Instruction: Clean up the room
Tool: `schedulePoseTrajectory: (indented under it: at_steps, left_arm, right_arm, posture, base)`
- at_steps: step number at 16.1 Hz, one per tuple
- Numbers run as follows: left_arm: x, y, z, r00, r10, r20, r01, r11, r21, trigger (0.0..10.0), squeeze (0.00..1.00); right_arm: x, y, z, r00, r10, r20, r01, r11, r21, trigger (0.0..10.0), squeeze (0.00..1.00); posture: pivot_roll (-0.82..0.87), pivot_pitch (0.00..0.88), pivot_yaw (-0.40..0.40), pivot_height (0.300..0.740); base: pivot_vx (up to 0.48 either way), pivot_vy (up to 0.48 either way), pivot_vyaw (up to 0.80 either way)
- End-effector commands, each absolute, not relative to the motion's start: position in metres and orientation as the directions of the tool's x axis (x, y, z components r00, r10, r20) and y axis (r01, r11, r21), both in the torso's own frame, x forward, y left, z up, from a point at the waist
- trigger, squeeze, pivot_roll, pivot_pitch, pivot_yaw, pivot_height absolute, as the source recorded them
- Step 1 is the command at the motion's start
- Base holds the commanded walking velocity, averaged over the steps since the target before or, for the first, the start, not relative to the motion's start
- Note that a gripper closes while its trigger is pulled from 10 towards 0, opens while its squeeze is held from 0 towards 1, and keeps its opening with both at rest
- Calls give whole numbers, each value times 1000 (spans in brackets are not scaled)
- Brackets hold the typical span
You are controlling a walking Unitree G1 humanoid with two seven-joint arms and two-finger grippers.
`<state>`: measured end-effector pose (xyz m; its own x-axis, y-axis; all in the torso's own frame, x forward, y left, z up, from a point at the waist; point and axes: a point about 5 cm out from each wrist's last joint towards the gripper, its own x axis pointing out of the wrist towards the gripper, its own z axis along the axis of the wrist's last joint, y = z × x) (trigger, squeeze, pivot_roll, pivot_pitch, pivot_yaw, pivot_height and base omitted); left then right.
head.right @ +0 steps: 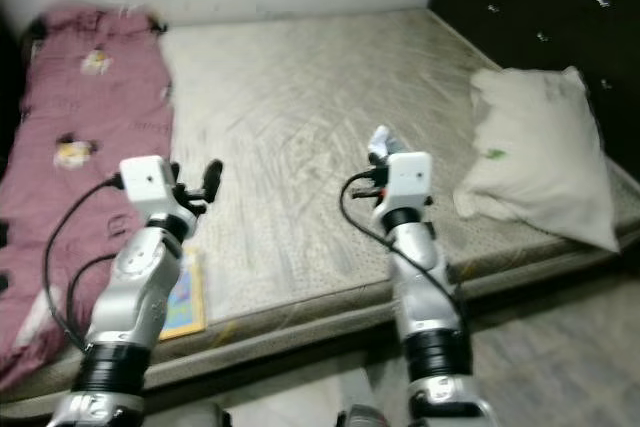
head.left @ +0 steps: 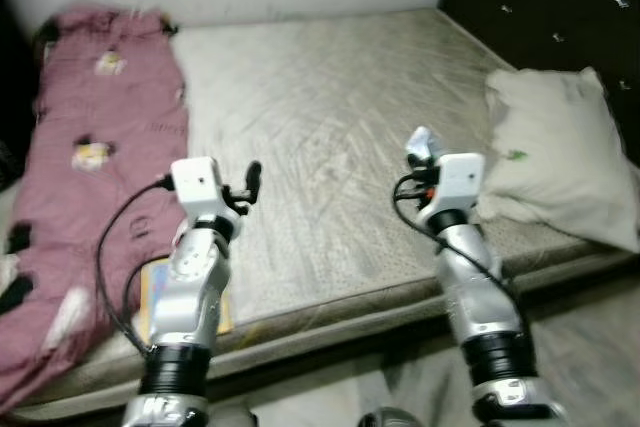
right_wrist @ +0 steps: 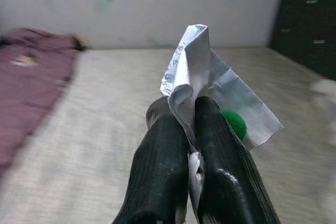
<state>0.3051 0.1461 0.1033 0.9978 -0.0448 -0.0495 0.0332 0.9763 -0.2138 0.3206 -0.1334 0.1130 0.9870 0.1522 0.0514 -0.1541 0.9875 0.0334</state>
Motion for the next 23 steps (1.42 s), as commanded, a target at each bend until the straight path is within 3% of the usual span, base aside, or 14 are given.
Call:
schedulePoseTrajectory:
  at_steps: [1, 10, 14, 21, 23]
  left_arm:
    - [306, 146, 105, 998, -39, -48, 28, 978, -208, 10000, 0]
    - [306, 145, 104, 998, -37, -48, 26, 979, -203, 10000, 0]
    - [307, 146, 105, 999, -30, -43, 20, 978, -210, 10000, 0]
    - [311, 148, 107, 999, -16, -40, 7, 978, -208, 10000, 0]
    - [311, 148, 107, 999, -13, -39, 5, 978, -208, 10000, 0]
  right_arm:
    - [321, -134, 115, 986, 160, 53, -162, 987, 25, 10000, 0]
    - [320, -130, 115, 980, 186, 65, -186, 982, -10, 10000, 0]
    - [323, -132, 116, 981, 188, 48, -190, 981, 35, 10000, 0]
    - [328, -130, 128, 975, 202, 95, -191, 975, -114, 10000, 0]
    - [327, -128, 124, 966, 249, 71, -245, 967, -65, 10000, 0]
  posture:
    - [29, 0, -4, 740]
    - [30, 0, -5, 740]
    - [28, 0, -1, 740]
    - [22, 0, 4, 740]
    - [21, 0, 4, 740]
  base:
    - [0, 480, 0]
    - [0, 480, 0]
    - [0, 480, 0]
    - [0, 480, 0]
    - [0, 405, 0]
